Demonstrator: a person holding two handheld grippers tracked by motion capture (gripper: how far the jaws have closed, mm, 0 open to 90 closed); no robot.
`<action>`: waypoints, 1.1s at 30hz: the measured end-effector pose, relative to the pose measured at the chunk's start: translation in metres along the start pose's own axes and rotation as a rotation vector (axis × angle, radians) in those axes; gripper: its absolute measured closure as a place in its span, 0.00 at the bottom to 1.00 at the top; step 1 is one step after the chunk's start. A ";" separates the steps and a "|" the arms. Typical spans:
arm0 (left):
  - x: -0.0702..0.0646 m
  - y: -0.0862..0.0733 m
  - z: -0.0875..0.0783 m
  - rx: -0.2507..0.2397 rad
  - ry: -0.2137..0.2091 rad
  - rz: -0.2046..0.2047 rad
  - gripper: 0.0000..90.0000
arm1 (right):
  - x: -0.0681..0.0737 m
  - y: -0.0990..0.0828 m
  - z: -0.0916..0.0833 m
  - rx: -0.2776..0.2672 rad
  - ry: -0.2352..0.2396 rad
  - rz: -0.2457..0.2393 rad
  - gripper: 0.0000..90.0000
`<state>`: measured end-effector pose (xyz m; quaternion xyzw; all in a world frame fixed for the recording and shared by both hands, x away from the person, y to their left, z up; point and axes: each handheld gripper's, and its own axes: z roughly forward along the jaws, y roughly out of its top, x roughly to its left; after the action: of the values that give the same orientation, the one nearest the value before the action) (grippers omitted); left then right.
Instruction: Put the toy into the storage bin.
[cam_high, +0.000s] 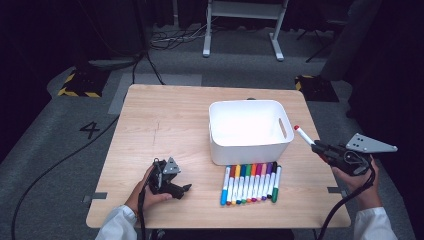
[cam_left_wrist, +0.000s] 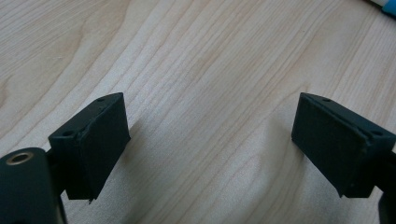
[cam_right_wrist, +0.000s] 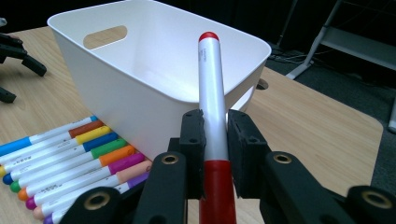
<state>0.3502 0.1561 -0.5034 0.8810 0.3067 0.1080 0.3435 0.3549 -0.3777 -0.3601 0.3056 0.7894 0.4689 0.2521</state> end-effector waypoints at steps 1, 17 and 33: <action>0.000 0.000 0.000 0.000 0.000 0.000 0.13 | -0.001 0.002 0.000 0.002 -0.006 -0.008 0.86; 0.000 0.000 0.000 -0.001 -0.001 0.002 0.13 | -0.003 0.055 0.027 -0.001 0.080 -0.131 0.86; 0.000 0.000 0.000 -0.001 -0.003 0.004 0.12 | 0.001 0.098 0.116 0.106 0.312 -0.217 0.86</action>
<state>0.3507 0.1562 -0.5034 0.8816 0.3044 0.1076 0.3444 0.4576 -0.2723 -0.3231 0.1550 0.8707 0.4385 0.1595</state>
